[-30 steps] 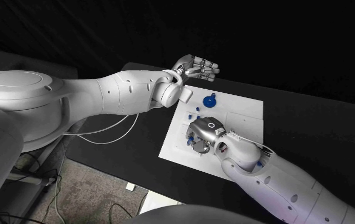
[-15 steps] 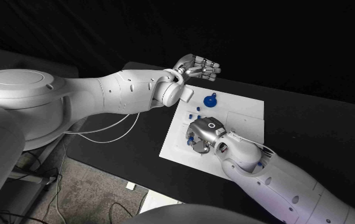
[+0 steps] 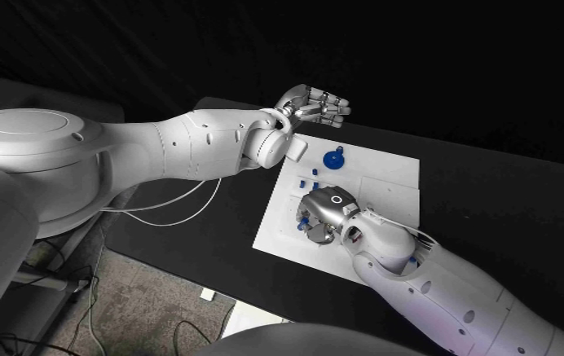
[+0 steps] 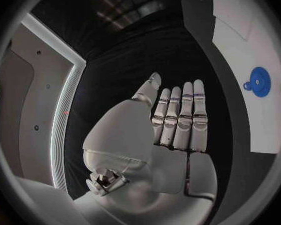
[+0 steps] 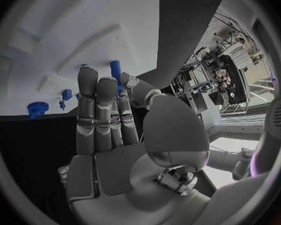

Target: Assemble the parts on the task board

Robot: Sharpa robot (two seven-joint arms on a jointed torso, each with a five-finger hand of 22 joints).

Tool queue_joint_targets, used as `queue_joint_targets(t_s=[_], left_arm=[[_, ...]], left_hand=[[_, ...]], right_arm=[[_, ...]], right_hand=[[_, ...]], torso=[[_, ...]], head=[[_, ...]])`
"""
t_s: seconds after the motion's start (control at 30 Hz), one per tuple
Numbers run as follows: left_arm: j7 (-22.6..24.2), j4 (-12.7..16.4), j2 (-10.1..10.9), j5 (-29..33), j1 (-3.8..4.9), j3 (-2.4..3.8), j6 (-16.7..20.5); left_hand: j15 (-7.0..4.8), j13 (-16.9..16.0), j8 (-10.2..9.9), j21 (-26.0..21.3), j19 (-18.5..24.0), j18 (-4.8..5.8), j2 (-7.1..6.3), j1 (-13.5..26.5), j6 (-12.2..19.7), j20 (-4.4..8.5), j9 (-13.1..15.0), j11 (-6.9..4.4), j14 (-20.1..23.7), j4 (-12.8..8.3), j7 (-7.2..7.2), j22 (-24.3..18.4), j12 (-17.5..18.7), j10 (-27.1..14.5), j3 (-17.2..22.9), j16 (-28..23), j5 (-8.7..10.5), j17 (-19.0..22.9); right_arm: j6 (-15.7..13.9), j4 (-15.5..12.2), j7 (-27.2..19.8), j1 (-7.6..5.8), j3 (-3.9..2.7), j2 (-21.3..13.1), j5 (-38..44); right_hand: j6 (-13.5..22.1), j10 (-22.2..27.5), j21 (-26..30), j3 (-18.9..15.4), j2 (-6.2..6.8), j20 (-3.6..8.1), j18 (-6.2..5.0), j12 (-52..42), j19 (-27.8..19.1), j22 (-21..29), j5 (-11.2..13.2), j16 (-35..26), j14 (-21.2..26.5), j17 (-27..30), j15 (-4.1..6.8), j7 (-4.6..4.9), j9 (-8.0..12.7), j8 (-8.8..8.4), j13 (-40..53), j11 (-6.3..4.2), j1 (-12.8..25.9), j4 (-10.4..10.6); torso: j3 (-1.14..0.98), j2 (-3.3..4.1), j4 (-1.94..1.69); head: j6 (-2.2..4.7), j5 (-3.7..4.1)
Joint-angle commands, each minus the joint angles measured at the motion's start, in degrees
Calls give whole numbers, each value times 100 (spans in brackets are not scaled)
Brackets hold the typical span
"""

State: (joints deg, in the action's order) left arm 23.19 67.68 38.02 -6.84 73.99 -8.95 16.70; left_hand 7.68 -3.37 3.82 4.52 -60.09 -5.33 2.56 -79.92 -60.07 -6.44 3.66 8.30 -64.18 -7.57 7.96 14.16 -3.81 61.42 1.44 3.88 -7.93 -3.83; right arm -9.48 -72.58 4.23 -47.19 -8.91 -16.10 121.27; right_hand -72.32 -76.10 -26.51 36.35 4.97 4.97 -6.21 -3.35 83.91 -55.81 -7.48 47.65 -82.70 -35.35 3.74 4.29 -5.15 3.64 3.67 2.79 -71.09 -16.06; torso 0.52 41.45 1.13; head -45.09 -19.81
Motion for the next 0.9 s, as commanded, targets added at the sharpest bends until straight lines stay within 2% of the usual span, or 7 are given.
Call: queue_joint_targets(t_s=[0.03, 0.3, 0.57, 0.9], left_arm=[[18, 17, -8, -7, 13, 6, -74], [10, 17, -11, -15, 15, 6, -85], [6, 17, -24, -16, 19, 7, -93], [-6, 14, -49, -17, 29, 7, -111]], left_hand=[[-16, 6, -14, 40, -42, -2, 2, -27, -22, -5, -5, -12, -9, -21, -6, -5, 26, -2, 25, -37, -20, 6], [-16, 6, -14, 40, -42, -2, 2, -27, -22, -5, -5, -12, -9, -21, -6, -5, 26, -2, 25, -37, -20, 6], [-16, 6, -14, 40, -42, -2, 2, -27, -22, -5, -5, -12, -9, -21, -6, -5, 26, -2, 25, -37, -20, 6], [-16, 6, -14, 40, -42, -2, 2, -27, -22, -5, -5, -12, -9, -21, -6, -5, 26, -2, 25, -37, -20, 6]], right_arm=[[142, 3, 10, 9, 7, -1, 93], [165, 42, 13, 14, 28, 8, 112], [154, 112, 34, 15, 88, 60, 156], [-9, 145, 23, 15, 141, 172, 156]], right_hand=[[-51, -357, 64, 46, -64, 51, -112, -22, 173, -40, 5, -19, 7, 7, 44, -5, -12, 4, 7, -189, -6, -8], [-51, -357, 64, 46, -64, 51, -112, -22, 173, -40, 5, -19, 7, 7, 44, -5, -12, 4, 7, -189, -6, -8], [-41, -346, 90, 46, -61, 48, -110, -22, 171, -64, -21, -25, 12, 12, 42, -2, -14, 3, 6, -186, 1, -8], [36, -252, 126, -12, -63, 34, -111, -19, 173, -88, -104, -32, 11, 25, 24, 24, 15, 1, 2, -161, 23, 2]], torso=[[4, -1, 3], [5, 10, 6], [13, 6, -9], [14, 2, 0]], head=[[-8, -1], [-12, -1], [-23, 4], [-26, 4]])
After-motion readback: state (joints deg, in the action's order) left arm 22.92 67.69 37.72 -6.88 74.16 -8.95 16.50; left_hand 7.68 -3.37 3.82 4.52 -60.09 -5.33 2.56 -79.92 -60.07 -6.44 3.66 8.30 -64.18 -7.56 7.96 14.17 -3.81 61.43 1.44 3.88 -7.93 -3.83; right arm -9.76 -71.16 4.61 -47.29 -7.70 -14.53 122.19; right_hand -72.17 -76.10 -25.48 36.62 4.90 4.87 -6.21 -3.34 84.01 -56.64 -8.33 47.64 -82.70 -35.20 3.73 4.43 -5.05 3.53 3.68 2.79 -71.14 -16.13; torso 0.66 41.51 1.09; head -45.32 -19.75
